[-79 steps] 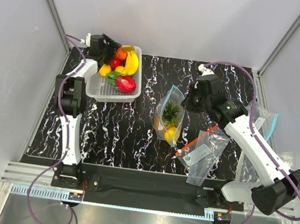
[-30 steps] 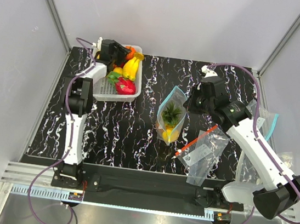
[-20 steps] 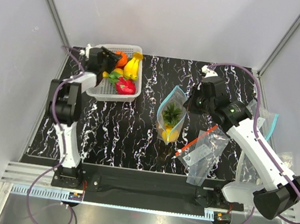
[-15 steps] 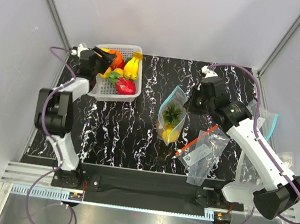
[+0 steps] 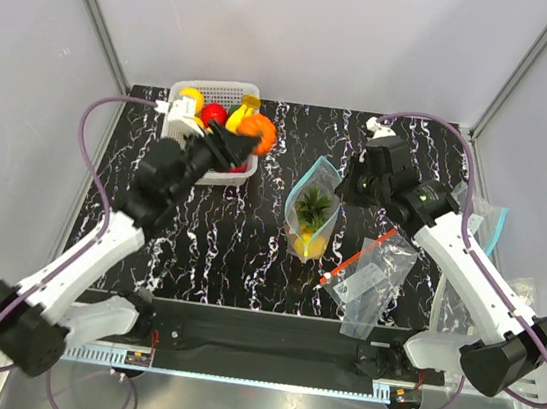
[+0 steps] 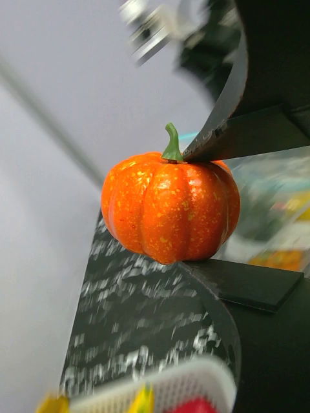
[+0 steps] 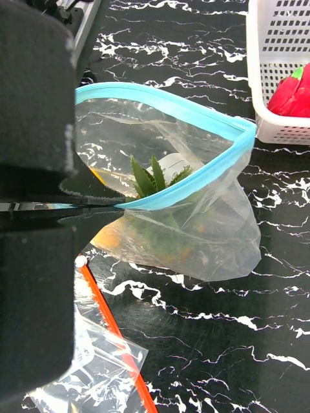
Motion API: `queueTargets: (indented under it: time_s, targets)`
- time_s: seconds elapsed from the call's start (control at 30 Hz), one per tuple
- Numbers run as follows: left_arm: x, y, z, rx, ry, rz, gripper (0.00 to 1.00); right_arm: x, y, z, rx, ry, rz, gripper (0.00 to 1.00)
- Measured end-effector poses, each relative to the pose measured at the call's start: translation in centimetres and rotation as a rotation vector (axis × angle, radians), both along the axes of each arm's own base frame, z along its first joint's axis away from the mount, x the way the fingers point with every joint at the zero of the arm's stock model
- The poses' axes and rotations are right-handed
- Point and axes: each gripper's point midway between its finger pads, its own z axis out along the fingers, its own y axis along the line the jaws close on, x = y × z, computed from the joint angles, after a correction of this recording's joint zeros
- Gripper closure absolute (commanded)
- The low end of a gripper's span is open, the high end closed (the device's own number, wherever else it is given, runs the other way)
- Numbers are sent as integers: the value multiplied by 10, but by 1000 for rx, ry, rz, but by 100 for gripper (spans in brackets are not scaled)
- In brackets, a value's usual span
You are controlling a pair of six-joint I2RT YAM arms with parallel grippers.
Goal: Place the food in the zip-top bag and seal the zipper
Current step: Pick up the fake vegetable from the bin, then place the fake vegetable in the zipper food storage bag.
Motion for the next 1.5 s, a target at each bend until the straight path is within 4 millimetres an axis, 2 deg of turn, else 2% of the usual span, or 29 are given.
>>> queueTargets:
  time_s: [0.1, 0.17, 0.23, 0.47, 0.6, 0.7, 0.73, 0.77, 0.8, 0.83, 0.87, 1.03, 1.23, 1.3, 1.37, 1.4, 1.43, 1.5]
  targets:
    - [-54, -36, 21, 42, -75, -121, 67, 0, 0, 3, -1, 3, 0, 100]
    - [-76, -49, 25, 72, -97, -161, 67, 0, 0, 6, 0, 2, -1, 100]
    - [-89, -60, 20, 111, -95, -187, 67, 0, 0, 9, 2, 1, -1, 100]
    - [-115, -107, -32, 325, -16, -266, 71, 0, 0, 11, 1, 5, -4, 100]
    - [-114, -133, -53, 428, 15, -295, 71, 2, -1, 11, -5, 4, -11, 100]
    - [-116, -145, -68, 490, 32, -313, 69, 4, -2, 9, -13, 5, -19, 100]
    - [-116, -147, -72, 506, 36, -317, 66, 4, -2, 9, -13, 6, -19, 100]
    - [-115, -149, -76, 527, 44, -317, 46, 4, -2, 8, -14, 6, -20, 100]
    - [-114, -151, -79, 544, 50, -314, 30, 4, -2, 8, -14, 7, -20, 100]
    - [-111, -153, -82, 569, 58, -311, 22, 4, -2, 8, -14, 7, -20, 100]
    - [-109, -155, -85, 591, 69, -311, 1, 4, -2, 8, -14, 7, -20, 100]
    - [-108, -153, -86, 627, 71, -312, 1, 4, -2, 9, -14, 5, -21, 100]
    - [-116, -130, -58, 614, 43, -287, 3, 5, -3, 9, -17, 3, -26, 100]
    - [-118, -123, -49, 609, 39, -277, 7, 5, -3, 9, -17, 3, -26, 100]
    - [-119, -115, -43, 613, 45, -257, 16, 5, -3, 9, -17, 3, -26, 100]
    - [-118, -111, -43, 621, 54, -244, 20, 5, -3, 9, -17, 3, -27, 100]
    - [-117, -107, -43, 630, 65, -234, 29, 5, -3, 9, -14, 4, -29, 100]
    - [-113, -102, -49, 642, 91, -223, 34, 5, -3, 9, -12, 6, -31, 100]
